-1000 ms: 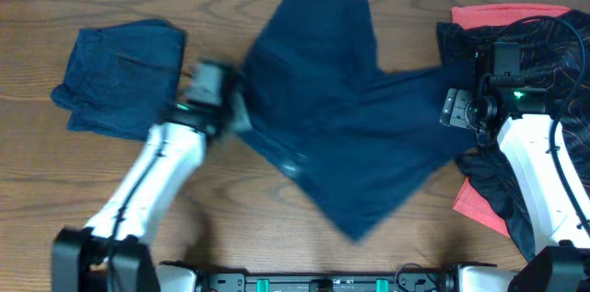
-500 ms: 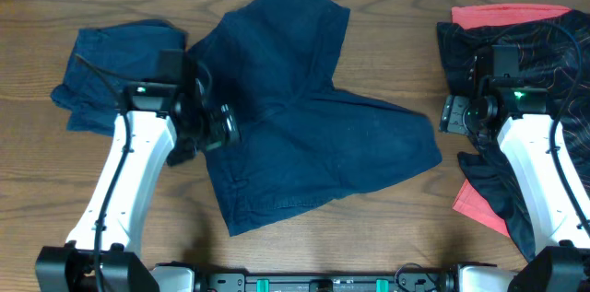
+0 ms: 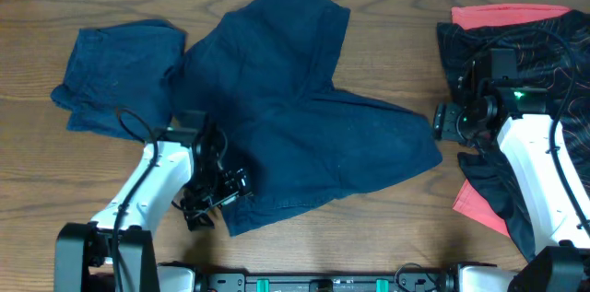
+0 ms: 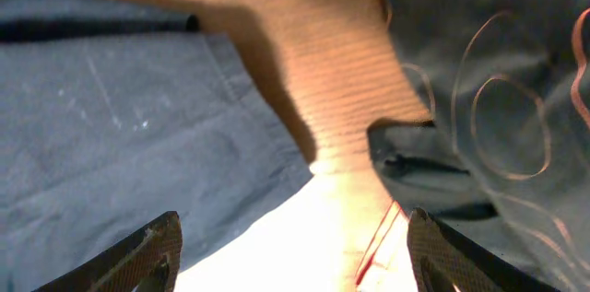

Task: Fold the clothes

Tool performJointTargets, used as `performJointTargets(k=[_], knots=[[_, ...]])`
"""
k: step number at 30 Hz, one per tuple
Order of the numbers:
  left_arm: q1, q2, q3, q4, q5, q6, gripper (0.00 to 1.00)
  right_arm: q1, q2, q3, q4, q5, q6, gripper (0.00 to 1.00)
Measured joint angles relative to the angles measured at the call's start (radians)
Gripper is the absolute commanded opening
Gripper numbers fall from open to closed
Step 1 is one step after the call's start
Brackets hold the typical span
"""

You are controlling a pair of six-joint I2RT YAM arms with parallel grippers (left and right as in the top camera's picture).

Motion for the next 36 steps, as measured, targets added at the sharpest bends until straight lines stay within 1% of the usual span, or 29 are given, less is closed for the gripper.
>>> performJointTargets(k=[1, 4, 7, 8, 9, 11, 12, 13, 15, 18, 23, 24, 25, 26, 27, 28, 31, 34, 36], knots=[[0.0, 0.0, -0.013, 0.016, 0.003, -0.007, 0.96, 0.0, 0.0, 0.0, -0.006, -0.004, 0.0, 0.78], [0.0, 0.001, -0.054, 0.094, 0.007, -0.031, 0.76, 0.0, 0.0, 0.0, -0.036, -0.018, 0.001, 0.78], [0.0, 0.001, -0.084, 0.128, 0.013, -0.051, 0.72, 0.0, 0.0, 0.0, -0.063, -0.043, 0.004, 0.81], [0.0, 0.001, -0.093, 0.135, 0.016, -0.055, 0.67, 0.0, 0.0, 0.0, -0.072, -0.055, 0.005, 0.82], [0.0, 0.001, -0.101, 0.138, 0.018, -0.063, 0.52, 0.0, 0.0, -0.003, -0.076, -0.066, 0.009, 0.82], [0.0, 0.001, -0.115, 0.142, 0.024, -0.071, 0.2, 0.0, 0.0, -0.016, -0.072, -0.085, 0.021, 0.83], [0.0, 0.002, -0.12, 0.143, 0.024, -0.072, 0.08, 0.0, 0.0, -0.026, -0.063, -0.089, 0.029, 0.83], [0.0, 0.002, -0.123, 0.143, 0.025, -0.071, 0.06, 0.0, 0.0, -0.041, -0.049, -0.094, 0.04, 0.83], [0.002, 0.002, -0.124, 0.143, 0.018, -0.07, 0.06, 0.0, 0.0, -0.076, -0.021, -0.101, 0.064, 0.82], [0.016, 0.002, -0.121, 0.133, -0.03, -0.069, 0.06, 0.0, 0.0, -0.138, 0.031, -0.109, 0.105, 0.81], [0.093, 0.002, -0.068, 0.053, -0.188, -0.069, 0.07, 0.0, 0.0, -0.245, 0.117, -0.154, 0.156, 0.81], [0.109, 0.002, -0.053, 0.041, -0.21, -0.069, 0.15, 0.0, 0.0, -0.264, 0.131, -0.168, 0.164, 0.81], [0.123, 0.002, -0.04, 0.031, -0.22, -0.064, 0.42, 0.0, 0.0, -0.278, 0.139, -0.18, 0.169, 0.81], [0.135, 0.002, -0.024, 0.02, -0.227, -0.06, 0.65, 0.0, 0.0, -0.29, 0.144, -0.195, 0.174, 0.81], [0.145, 0.002, -0.012, 0.013, -0.223, -0.062, 0.79, 0.0, 0.0, -0.301, 0.144, -0.211, 0.179, 0.82], [0.151, 0.002, -0.003, 0.006, -0.211, -0.054, 0.88, 0.0, 0.0, -0.309, 0.14, -0.234, 0.183, 0.84], [0.153, 0.002, 0.006, -0.054, -0.145, -0.035, 0.91, 0.0, 0.0, -0.316, 0.111, -0.283, 0.193, 0.89], [0.153, 0.002, 0.006, -0.125, -0.095, -0.016, 0.91, 0.0, -0.002, -0.317, 0.082, -0.308, 0.202, 0.91], [0.153, 0.001, 0.006, -0.146, -0.076, -0.011, 0.91, 0.0, -0.003, -0.317, 0.076, -0.322, 0.207, 0.92]])
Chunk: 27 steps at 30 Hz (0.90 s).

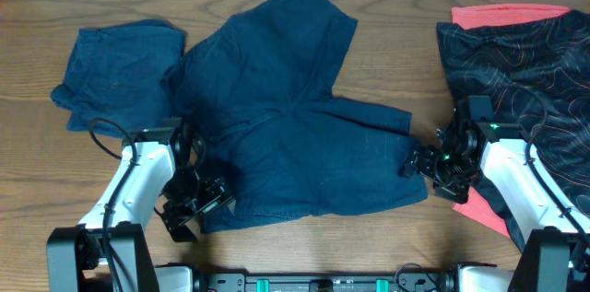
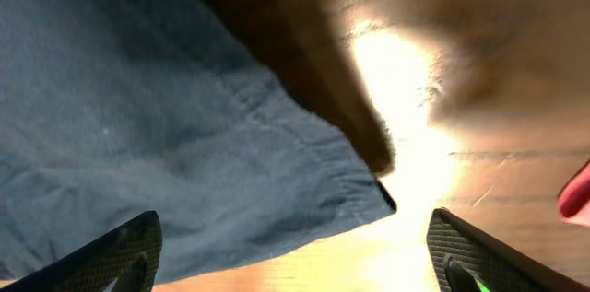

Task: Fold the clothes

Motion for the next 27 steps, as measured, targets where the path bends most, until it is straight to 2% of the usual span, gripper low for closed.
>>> performJointTargets(k=[1, 5, 6, 10, 19, 25, 27], knots=[[0.0, -0.003, 0.0, 0.002, 0.006, 0.0, 0.9, 0.0, 0.0, 0.0, 0.0, -0.005, 0.006, 0.92], [0.0, -0.038, -0.004, 0.039, 0.026, -0.02, 0.72, 0.0, 0.0, 0.0, 0.005, -0.026, 0.024, 0.91], [0.0, -0.05, -0.01, 0.053, 0.027, -0.034, 0.71, 0.0, 0.0, -0.001, 0.008, -0.032, 0.027, 0.92], [0.0, -0.1, -0.054, 0.084, 0.046, -0.106, 0.71, 0.0, 0.0, -0.001, 0.026, -0.049, 0.035, 0.92], [0.0, -0.177, -0.167, 0.174, 0.058, -0.39, 0.72, 0.0, 0.0, -0.001, 0.04, -0.056, 0.041, 0.93], [0.0, -0.184, -0.251, 0.333, 0.019, -0.505, 0.71, 0.0, 0.0, -0.001, 0.04, -0.056, 0.042, 0.93], [0.0, -0.185, -0.275, 0.382, 0.016, -0.531, 0.66, 0.0, 0.0, -0.001, 0.04, -0.056, 0.042, 0.93]])
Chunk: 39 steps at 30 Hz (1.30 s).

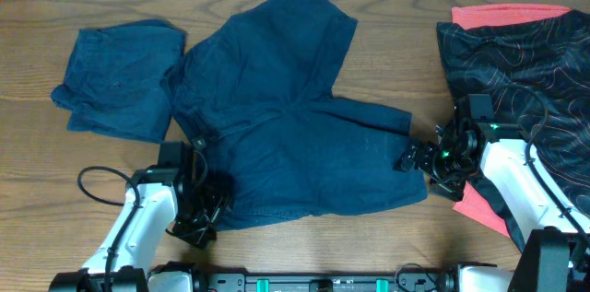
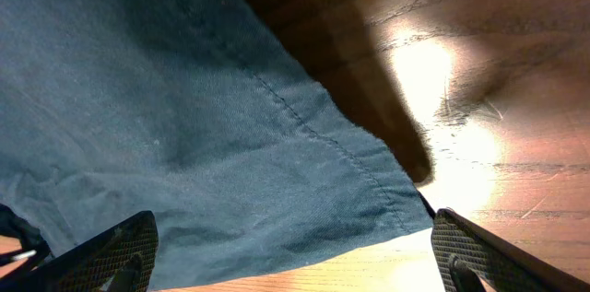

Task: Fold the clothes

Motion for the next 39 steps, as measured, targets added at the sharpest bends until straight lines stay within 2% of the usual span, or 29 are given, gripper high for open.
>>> performJointTargets(k=[1, 2, 3, 10, 22, 27, 31, 32, 34, 35, 37, 39], knots=[[0.0, -0.001, -0.007, 0.008, 0.003, -0.019, 0.57, 0.0, 0.0, 0.0, 0.0, 0.0, 0.0, 0.93], [0.001, -0.007, -0.011, 0.016, 0.006, -0.039, 0.4, 0.0, 0.0, 0.0, 0.0, 0.0, 0.001, 0.93], [0.001, -0.013, -0.014, 0.021, 0.01, -0.052, 0.3, 0.0, 0.0, 0.0, -0.001, -0.001, 0.002, 0.93], [0.001, -0.019, -0.019, 0.057, 0.035, -0.05, 0.15, 0.0, 0.0, 0.0, -0.054, -0.007, 0.006, 0.96], [0.001, -0.019, -0.026, 0.041, 0.062, 0.068, 0.14, 0.005, -0.001, -0.005, -0.225, -0.029, 0.045, 0.99], [0.001, -0.019, -0.026, 0.04, 0.065, 0.105, 0.15, 0.038, -0.002, -0.068, -0.109, -0.036, 0.083, 0.93], [0.001, -0.019, -0.027, 0.039, 0.065, 0.12, 0.14, 0.042, -0.002, -0.13, 0.02, -0.034, 0.13, 0.84], [0.001, -0.019, -0.027, 0.039, 0.065, 0.123, 0.14, 0.042, -0.002, -0.143, 0.044, -0.032, 0.146, 0.79], [0.001, -0.019, -0.027, 0.038, 0.065, 0.131, 0.14, 0.042, -0.002, -0.163, 0.093, -0.028, 0.165, 0.59], [0.001, -0.019, -0.027, 0.038, 0.066, 0.132, 0.14, 0.042, -0.002, -0.169, 0.111, -0.024, 0.182, 0.43], [0.001, -0.019, -0.027, 0.038, 0.066, 0.135, 0.14, 0.042, -0.005, -0.18, 0.159, -0.015, 0.2, 0.01], [0.001, -0.019, -0.027, 0.038, 0.066, 0.135, 0.12, 0.042, -0.005, -0.186, 0.199, 0.001, 0.211, 0.01]])
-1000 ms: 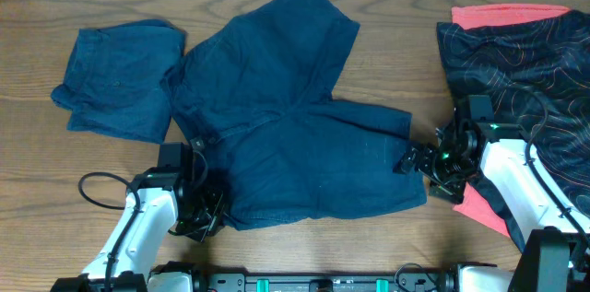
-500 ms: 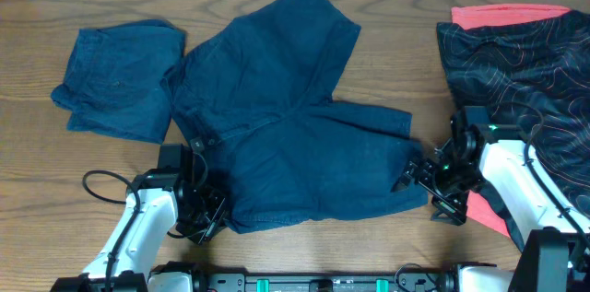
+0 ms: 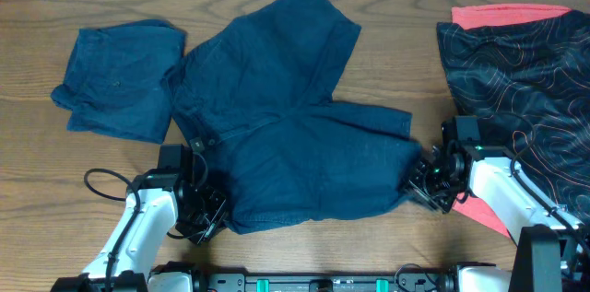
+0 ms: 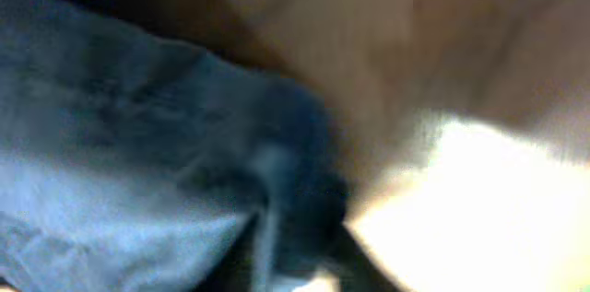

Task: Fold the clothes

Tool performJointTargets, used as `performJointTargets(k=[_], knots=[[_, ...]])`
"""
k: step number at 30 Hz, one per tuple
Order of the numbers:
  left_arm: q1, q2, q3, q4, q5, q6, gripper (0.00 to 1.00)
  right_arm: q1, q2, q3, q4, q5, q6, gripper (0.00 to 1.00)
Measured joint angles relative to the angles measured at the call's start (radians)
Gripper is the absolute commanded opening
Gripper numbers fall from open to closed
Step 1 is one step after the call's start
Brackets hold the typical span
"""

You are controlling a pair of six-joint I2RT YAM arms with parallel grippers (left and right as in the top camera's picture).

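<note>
Navy shorts [image 3: 295, 135] lie spread flat mid-table, one leg pointing to the back and the other to the right. My right gripper [image 3: 415, 181] sits at the right leg's lower hem corner. In the blurred right wrist view its fingers meet at the bottom edge, shut [image 4: 300, 269] on a bunched fold of the blue cloth [image 4: 138, 145]. My left gripper [image 3: 205, 216] rests low at the shorts' front-left corner, touching the edge. Whether it grips the cloth cannot be told from above.
A folded navy garment [image 3: 120, 75] lies at the back left, touching the shorts. A black patterned garment with red lining [image 3: 525, 52] is heaped at the right, under my right arm. Bare wooden table [image 3: 415, 52] shows between the two.
My right gripper was open just over the right leg's hem corner. It is now lower and shut on that corner, which is bunched up. The left gripper stays at the front-left corner.
At first my right gripper was open by the patterned garment and the left one at the shorts' front-left edge. Then the shorts lay further left and flatter, with the right gripper open over the leg hem. It stayed there and now grips it.
</note>
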Motion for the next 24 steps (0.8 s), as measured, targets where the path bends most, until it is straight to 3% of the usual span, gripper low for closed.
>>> performJointTargets(k=[2, 5, 11, 18, 24], knots=[[0.0, 0.0, 0.0, 0.0, 0.002, 0.001, 0.06, 0.0, 0.0, -0.001, 0.017, 0.012, 0.012, 0.01], [0.0, 0.0, 0.0, -0.011, 0.007, 0.034, 0.06, 0.0, 0.0, -0.001, 0.028, 0.031, 0.017, 0.01], [0.0, -0.038, 0.062, -0.187, 0.01, 0.166, 0.06, -0.014, -0.004, 0.015, 0.008, 0.055, 0.011, 0.01], [-0.06, -0.23, 0.172, -0.355, 0.027, 0.314, 0.06, -0.088, -0.15, 0.154, -0.106, 0.052, -0.039, 0.01], [-0.177, -0.47, 0.187, -0.388, 0.045, 0.352, 0.06, -0.098, -0.311, 0.321, -0.227, 0.077, -0.103, 0.01]])
